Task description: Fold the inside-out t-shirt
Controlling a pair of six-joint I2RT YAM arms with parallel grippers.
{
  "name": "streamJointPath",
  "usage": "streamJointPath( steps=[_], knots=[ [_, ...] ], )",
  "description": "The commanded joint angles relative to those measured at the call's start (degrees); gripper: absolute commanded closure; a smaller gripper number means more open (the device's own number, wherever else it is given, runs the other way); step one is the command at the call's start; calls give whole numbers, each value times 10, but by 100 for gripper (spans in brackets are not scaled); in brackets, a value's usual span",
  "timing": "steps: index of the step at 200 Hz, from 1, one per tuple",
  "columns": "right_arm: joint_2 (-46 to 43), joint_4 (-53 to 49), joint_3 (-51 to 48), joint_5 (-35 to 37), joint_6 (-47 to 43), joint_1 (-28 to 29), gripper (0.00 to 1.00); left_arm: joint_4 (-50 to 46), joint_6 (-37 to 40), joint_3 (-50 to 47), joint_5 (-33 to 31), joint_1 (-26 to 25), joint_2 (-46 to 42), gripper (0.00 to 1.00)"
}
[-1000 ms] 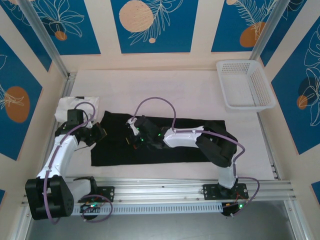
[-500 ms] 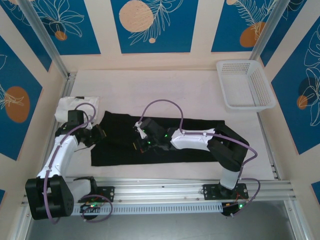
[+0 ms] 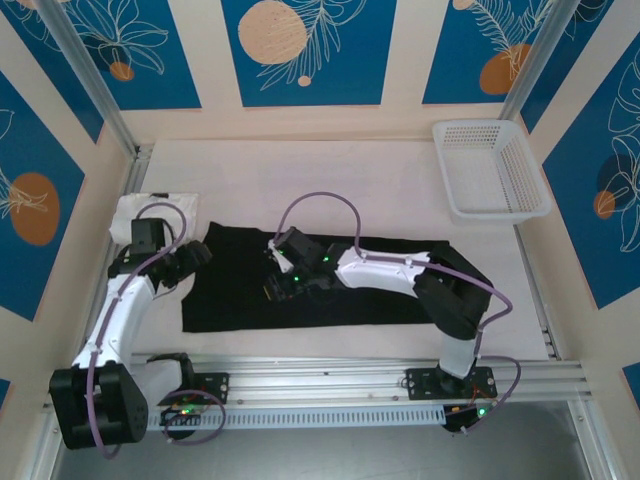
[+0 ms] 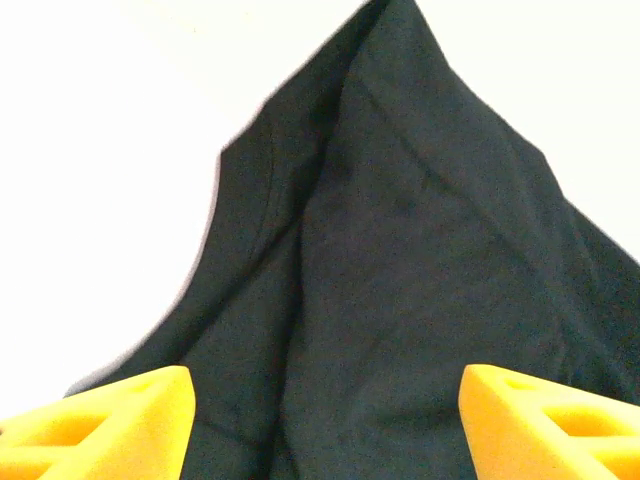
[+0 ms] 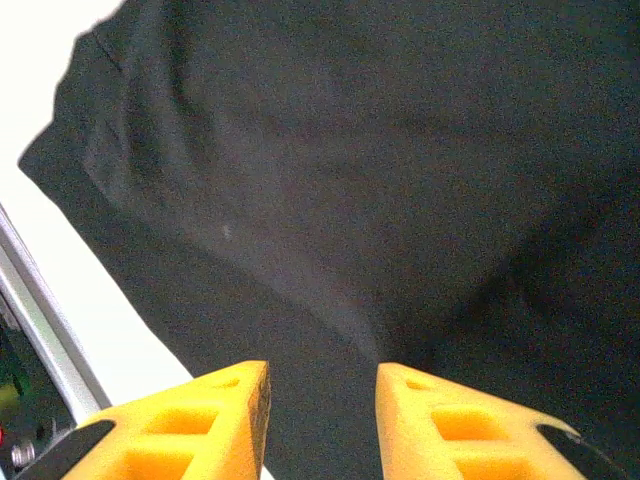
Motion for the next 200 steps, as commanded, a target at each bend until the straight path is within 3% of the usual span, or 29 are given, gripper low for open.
streamJointPath(
  steps=[1,25,51,91,128,154,200],
  knots=[
    [60,11,34,15,0,-8,67,98,-37,-3,-48,-13,47,27],
    [100,4,41,-8,13,-13,71,133,-21,12,-97,-46,125,14],
    [77,26,13,-24,12,-13,72,149,9,33,-150,-87,197,0],
    [22,45,-38,-20,13,-23,71,160,36,27,-185,-99,256,0],
    [13,49,-51,-27,22,-23,71,169,33,24,-85,-101,297,0],
    [-4,37,-51,-12,17,-26,70,187,10,-3,-3,-108,289,9],
    [-28,24,-54,-2,6,-47,69,212,-5,-47,62,-119,247,34]
  ],
)
